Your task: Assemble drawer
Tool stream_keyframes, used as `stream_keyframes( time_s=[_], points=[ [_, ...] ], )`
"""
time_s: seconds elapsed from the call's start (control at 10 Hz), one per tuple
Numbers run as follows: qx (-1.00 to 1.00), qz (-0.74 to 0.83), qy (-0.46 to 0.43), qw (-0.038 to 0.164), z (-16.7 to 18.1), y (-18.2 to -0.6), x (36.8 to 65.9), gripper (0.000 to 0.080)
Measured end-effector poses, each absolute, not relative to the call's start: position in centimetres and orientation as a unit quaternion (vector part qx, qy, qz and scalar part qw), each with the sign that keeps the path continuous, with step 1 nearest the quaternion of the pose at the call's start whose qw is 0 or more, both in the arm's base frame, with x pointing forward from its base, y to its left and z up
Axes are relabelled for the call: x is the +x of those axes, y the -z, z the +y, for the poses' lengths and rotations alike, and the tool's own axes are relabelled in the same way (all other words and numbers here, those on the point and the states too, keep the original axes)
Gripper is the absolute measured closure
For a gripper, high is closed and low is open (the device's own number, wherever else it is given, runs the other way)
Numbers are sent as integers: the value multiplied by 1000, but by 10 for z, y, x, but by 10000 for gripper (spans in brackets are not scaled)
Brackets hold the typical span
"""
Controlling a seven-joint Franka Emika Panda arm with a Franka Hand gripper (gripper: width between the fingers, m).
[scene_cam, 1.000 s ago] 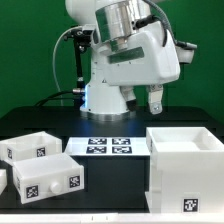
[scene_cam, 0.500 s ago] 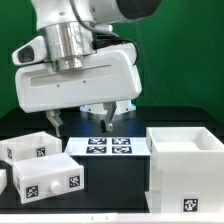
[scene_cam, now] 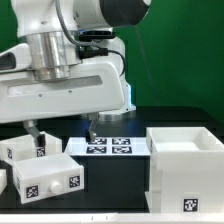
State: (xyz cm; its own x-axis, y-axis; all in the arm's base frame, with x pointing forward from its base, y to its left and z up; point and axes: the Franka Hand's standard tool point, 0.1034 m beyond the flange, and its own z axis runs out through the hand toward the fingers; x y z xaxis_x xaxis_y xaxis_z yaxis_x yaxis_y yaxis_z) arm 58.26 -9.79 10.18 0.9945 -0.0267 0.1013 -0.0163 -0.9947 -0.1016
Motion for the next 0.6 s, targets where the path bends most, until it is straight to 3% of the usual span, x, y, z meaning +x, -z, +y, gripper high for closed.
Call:
stream_keyframes(
  time_s=[0.6],
  points=[
    [-998, -6, 53, 47, -100, -99, 588, 151]
  ],
)
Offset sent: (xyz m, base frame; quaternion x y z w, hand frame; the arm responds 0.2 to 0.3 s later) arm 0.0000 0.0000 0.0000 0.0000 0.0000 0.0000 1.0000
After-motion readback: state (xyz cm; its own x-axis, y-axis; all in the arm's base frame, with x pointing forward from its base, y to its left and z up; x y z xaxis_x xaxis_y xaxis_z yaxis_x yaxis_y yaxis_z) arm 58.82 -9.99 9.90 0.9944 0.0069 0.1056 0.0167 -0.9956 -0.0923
